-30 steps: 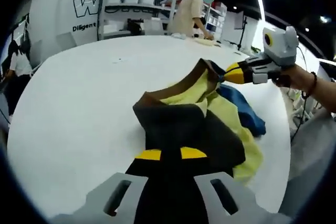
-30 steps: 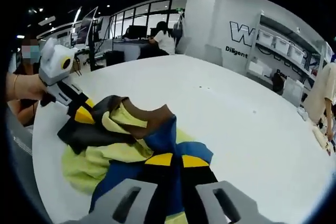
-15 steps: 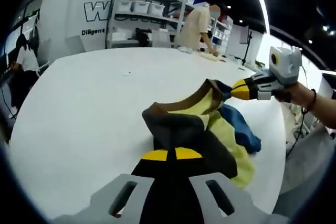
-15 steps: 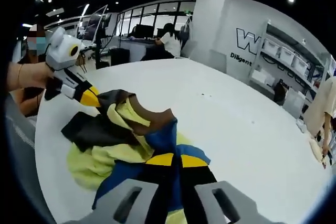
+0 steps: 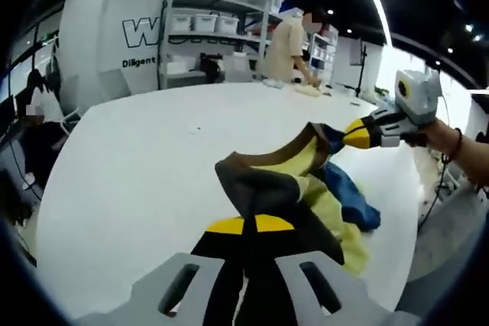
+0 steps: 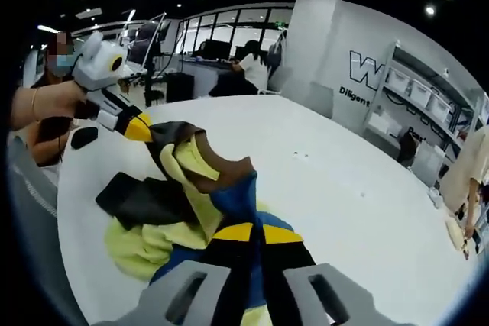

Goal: Fold the garment on the visible template until the final outline fits inside the template.

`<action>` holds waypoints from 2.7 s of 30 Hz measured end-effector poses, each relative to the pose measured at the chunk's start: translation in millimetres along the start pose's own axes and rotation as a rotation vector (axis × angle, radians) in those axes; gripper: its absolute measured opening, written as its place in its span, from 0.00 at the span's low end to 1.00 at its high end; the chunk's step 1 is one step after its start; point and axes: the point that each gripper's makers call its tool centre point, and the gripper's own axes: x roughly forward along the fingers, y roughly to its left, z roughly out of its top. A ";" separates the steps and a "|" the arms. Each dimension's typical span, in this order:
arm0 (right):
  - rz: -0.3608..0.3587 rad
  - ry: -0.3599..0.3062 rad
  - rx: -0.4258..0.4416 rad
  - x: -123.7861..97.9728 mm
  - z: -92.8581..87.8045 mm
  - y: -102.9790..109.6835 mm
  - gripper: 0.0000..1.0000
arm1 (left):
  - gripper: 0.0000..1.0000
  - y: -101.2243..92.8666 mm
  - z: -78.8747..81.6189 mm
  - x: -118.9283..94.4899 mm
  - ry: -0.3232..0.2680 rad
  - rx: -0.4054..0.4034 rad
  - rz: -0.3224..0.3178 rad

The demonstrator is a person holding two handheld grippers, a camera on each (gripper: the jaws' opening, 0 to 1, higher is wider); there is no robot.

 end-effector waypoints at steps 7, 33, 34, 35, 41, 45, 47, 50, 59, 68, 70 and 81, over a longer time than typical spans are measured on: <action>-0.041 -0.027 -0.018 -7.3 17.9 -10.6 0.00 | 0.00 7.0 21.4 -8.6 -0.016 0.000 0.019; -0.148 -0.082 -0.063 -7.1 74.9 -42.4 0.00 | 0.00 33.8 88.8 -24.7 -0.026 0.119 0.052; -0.148 -0.082 -0.063 -6.6 75.2 -42.1 0.00 | 0.00 35.8 88.3 -25.1 -0.018 0.123 0.055; -0.147 -0.083 -0.061 -6.0 75.5 -41.9 0.00 | 0.00 36.8 88.3 -25.1 -0.015 0.127 0.055; -0.133 -0.084 -0.005 -0.4 83.3 -45.0 0.00 | 0.00 48.0 89.6 -19.4 0.035 0.163 0.066; -0.122 -0.090 0.020 1.9 92.3 -45.8 0.00 | 0.00 60.7 89.4 -15.9 0.073 0.190 0.094; -0.132 -0.086 0.010 5.1 96.9 -48.1 0.00 | 0.00 65.1 91.5 -14.6 0.073 0.182 0.097; -0.139 -0.069 0.020 9.6 99.6 -52.1 0.00 | 0.00 71.9 91.6 -10.9 0.087 0.178 0.107; -0.123 -0.008 0.038 35.4 91.8 -55.2 0.00 | 0.00 94.5 70.0 12.3 0.169 0.196 0.147; -0.103 0.054 0.095 65.0 68.8 -68.9 0.00 | 0.00 112.9 60.3 41.6 0.195 0.148 0.146; -0.092 0.059 0.115 72.1 64.4 -71.0 0.00 | 0.00 115.5 59.3 48.4 0.198 0.153 0.143; -0.074 0.125 0.197 112.8 25.0 -87.8 0.00 | 0.00 132.9 41.5 89.6 0.269 0.103 0.116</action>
